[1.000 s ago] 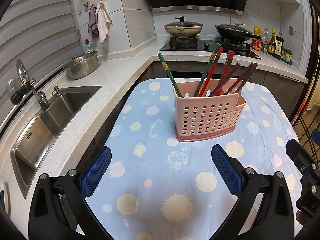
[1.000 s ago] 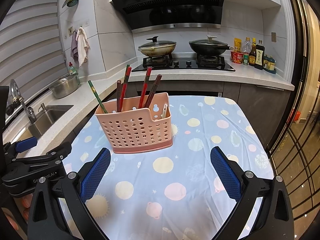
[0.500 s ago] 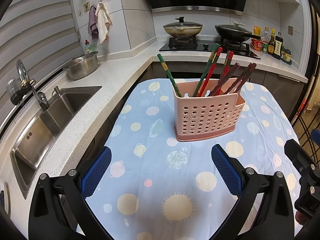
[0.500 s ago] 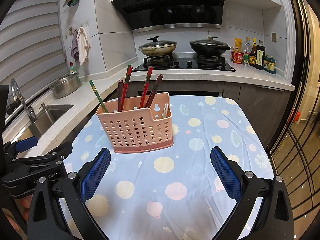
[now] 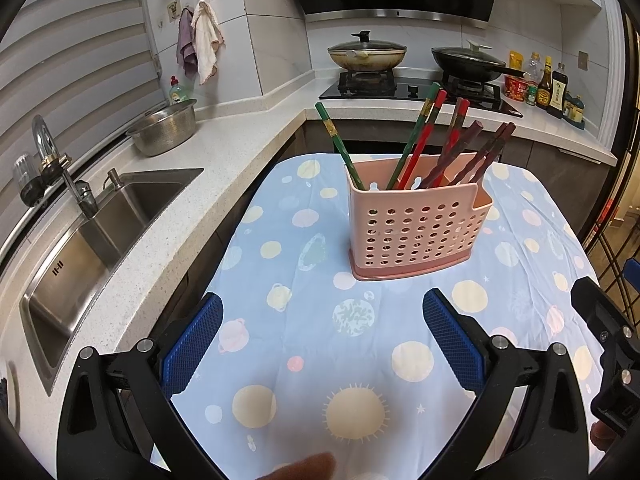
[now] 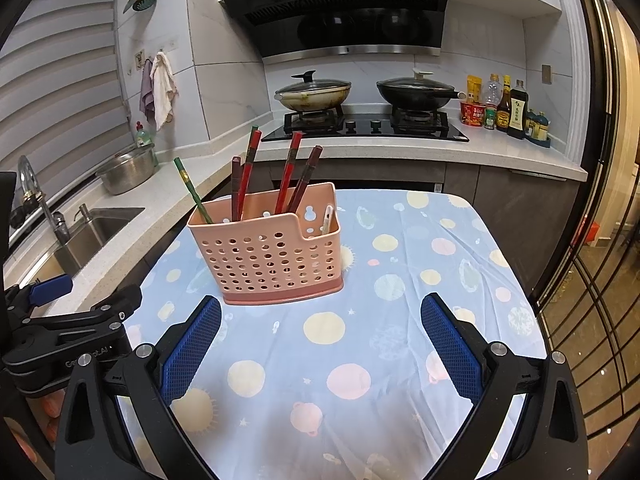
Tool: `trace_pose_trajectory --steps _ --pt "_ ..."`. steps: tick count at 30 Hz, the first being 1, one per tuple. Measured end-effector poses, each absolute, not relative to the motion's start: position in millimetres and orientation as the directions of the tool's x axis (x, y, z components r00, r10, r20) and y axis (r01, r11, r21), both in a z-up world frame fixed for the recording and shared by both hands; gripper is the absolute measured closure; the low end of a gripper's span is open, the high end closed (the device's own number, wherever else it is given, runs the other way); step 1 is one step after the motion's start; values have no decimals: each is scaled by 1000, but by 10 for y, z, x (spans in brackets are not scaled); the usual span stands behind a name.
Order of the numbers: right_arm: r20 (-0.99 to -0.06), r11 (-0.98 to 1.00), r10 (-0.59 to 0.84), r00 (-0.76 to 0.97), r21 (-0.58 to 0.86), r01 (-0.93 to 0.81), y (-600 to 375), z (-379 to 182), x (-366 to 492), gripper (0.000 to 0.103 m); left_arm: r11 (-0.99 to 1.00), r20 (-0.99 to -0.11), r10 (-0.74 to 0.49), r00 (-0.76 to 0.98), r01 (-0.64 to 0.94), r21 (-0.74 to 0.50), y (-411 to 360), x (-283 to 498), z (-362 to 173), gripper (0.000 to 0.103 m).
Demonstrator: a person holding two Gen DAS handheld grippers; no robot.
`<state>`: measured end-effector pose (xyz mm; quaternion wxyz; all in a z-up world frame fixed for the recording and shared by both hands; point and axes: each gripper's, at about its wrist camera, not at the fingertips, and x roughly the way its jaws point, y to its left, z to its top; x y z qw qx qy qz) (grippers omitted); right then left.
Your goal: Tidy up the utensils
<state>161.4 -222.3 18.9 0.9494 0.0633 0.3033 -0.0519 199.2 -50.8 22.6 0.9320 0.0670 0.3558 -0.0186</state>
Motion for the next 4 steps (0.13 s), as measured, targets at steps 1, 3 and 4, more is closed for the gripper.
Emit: trace_pose_trajectory --steps 1,3,4 --pt "-584 986 -63 809 89 140 -2231 188 1616 7 990 -667 14 745 83 113 -509 1995 220 7" --pt "-589 985 -64 806 90 144 -2247 183 1627 7 990 -668 12 744 84 112 -501 1995 212 7" --pt "-589 985 -64 806 91 145 -2261 185 1635 6 990 -667 14 745 84 114 -507 1997 210 7"
